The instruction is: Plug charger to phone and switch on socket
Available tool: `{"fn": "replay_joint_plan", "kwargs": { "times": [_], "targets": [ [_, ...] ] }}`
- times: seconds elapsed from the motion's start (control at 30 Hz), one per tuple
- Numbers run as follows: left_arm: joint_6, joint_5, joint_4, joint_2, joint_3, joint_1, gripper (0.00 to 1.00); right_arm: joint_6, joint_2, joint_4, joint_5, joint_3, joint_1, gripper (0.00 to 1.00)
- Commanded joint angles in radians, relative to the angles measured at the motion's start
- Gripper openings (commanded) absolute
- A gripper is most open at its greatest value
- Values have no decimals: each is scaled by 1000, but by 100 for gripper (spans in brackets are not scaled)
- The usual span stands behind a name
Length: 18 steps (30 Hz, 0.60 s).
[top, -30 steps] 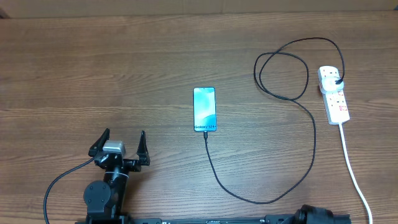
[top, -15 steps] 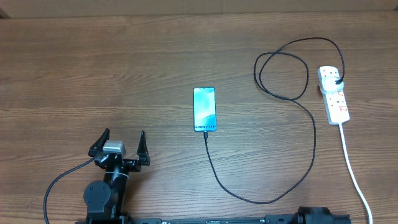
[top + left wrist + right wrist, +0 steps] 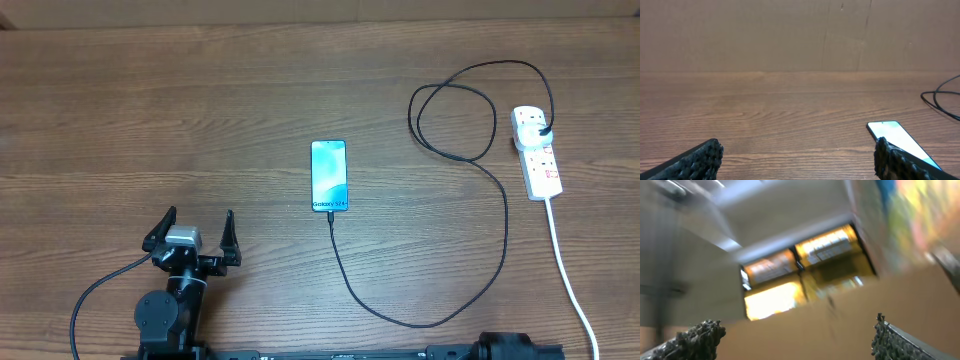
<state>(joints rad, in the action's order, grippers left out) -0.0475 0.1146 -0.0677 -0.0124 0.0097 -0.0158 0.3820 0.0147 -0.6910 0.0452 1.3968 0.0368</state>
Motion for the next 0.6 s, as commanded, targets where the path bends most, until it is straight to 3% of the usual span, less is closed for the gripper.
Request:
{"fn": "replay_joint_plan", "kwargs": {
  "times": [0.0,0.27,0.57],
  "targets": [
    [25,-14,-3,6,-5,-10,100,10,-8,14,-81,-154,-2,100],
    [25,-14,-3,6,-5,-10,100,10,-8,214,-81,-583,-2,100],
    [26,-14,-3,6,-5,-10,100,13,-8,590,9,-1059,-2,100]
  ]
}}
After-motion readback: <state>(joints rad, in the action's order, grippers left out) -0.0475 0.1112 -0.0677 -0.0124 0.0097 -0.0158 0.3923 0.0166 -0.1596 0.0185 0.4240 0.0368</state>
